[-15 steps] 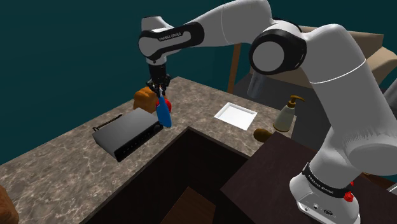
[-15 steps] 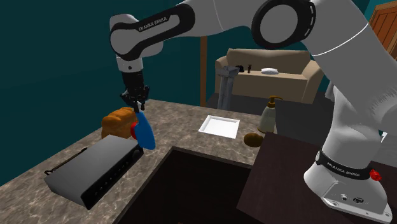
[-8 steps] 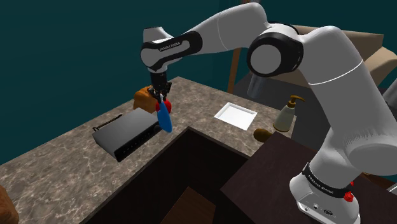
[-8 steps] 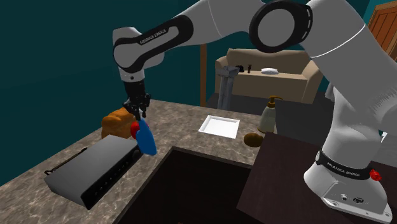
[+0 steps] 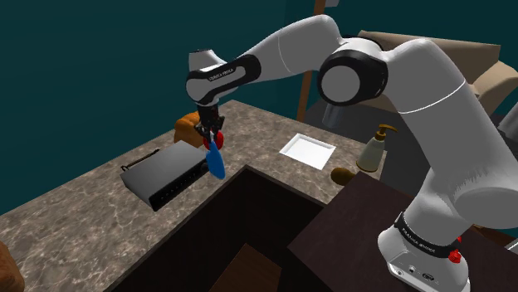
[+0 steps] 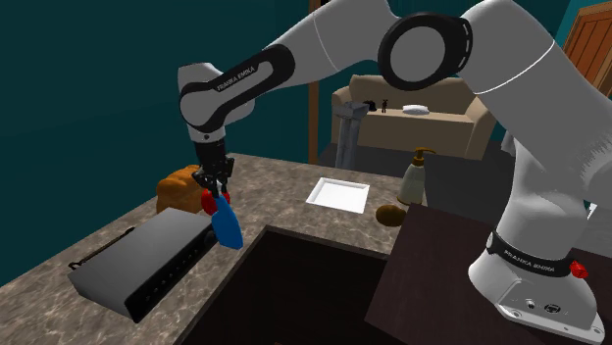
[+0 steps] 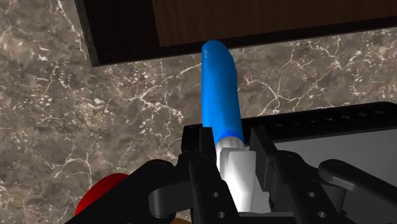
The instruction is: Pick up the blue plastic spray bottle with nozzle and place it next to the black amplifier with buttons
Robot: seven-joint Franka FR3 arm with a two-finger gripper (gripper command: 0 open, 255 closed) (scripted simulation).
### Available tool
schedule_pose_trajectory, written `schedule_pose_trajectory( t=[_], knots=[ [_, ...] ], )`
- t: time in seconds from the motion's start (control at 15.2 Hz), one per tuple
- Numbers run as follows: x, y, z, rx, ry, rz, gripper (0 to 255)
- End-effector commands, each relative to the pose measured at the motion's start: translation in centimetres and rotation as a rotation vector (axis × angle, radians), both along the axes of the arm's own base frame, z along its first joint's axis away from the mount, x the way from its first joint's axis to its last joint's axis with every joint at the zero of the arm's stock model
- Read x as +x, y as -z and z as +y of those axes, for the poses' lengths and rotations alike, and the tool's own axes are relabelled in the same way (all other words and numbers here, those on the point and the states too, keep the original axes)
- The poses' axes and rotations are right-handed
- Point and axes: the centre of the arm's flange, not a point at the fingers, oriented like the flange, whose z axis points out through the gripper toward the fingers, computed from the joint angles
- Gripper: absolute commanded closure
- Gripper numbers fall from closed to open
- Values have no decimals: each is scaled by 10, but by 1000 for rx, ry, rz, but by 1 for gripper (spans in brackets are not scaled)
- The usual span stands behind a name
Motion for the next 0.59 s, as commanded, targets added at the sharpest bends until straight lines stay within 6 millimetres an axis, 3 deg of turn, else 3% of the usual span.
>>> schedule_pose_trajectory(
  t=[0.0, 0.2, 0.53],
  knots=[
    [-1, 10, 1, 0, 0, -1, 255],
    [-1, 31, 1, 0, 0, -1, 255],
    [-1, 31, 1, 0, 0, -1, 255]
  ],
)
